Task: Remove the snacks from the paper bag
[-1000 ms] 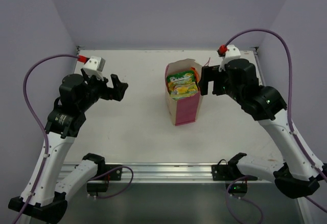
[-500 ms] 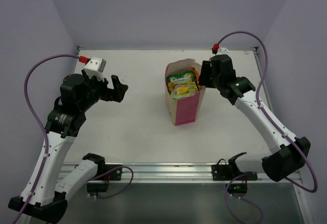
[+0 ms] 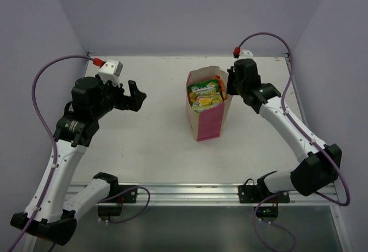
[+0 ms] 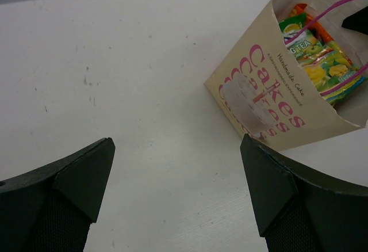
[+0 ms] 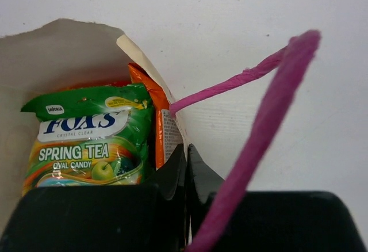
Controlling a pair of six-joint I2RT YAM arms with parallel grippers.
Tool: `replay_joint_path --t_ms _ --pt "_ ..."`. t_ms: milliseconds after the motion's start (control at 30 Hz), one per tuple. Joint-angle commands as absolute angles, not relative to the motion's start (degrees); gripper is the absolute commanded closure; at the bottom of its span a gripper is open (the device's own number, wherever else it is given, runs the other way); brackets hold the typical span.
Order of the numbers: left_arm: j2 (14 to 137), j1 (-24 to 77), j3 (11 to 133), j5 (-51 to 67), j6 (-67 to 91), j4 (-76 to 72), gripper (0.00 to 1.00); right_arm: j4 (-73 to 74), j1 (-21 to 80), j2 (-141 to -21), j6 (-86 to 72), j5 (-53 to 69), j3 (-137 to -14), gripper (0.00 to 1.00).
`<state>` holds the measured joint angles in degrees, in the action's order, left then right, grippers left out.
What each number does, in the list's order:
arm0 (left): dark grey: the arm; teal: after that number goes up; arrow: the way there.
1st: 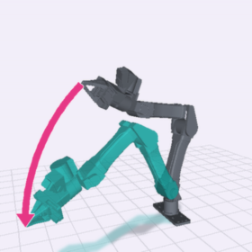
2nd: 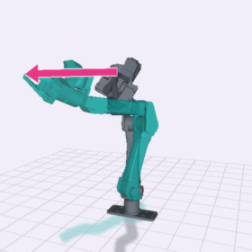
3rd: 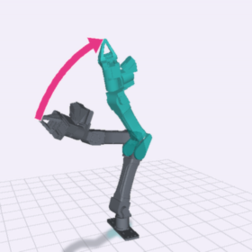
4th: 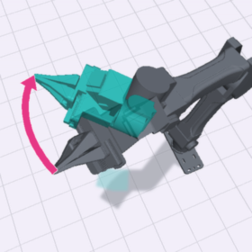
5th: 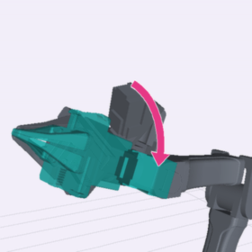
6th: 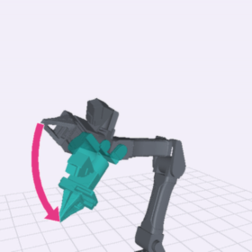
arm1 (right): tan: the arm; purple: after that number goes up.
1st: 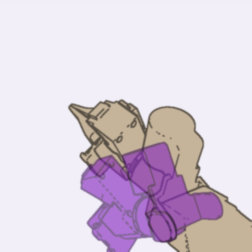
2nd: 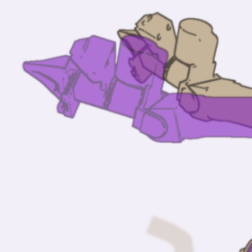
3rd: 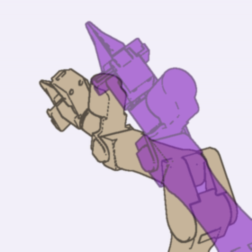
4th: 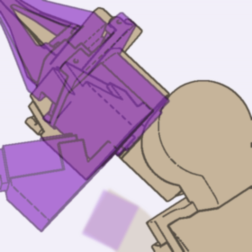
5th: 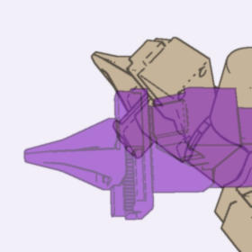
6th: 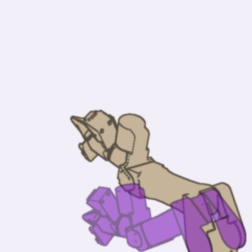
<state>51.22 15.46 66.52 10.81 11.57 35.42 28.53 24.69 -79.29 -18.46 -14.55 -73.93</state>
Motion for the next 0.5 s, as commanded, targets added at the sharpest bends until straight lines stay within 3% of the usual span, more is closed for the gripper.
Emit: replay_joint_path --t_ms 0,333,467 --pt "53.3 15.8 71.4 13.4 12.3 33.6 0.0 25.3 24.5 -78.7 -12.7 -16.5 -77.9 1.0" --pt "63.3 16.6 81.5 19.6 16.5 29.8 0.01 17.1 24.6 -74.2 6.7 -13.6 -84.9 1.0" --pt "67.1 21.8 84.6 17.8 17.1 28.7 0.01 15.7 24.6 -74.0 8.5 -12.7 -87.3 1.0"
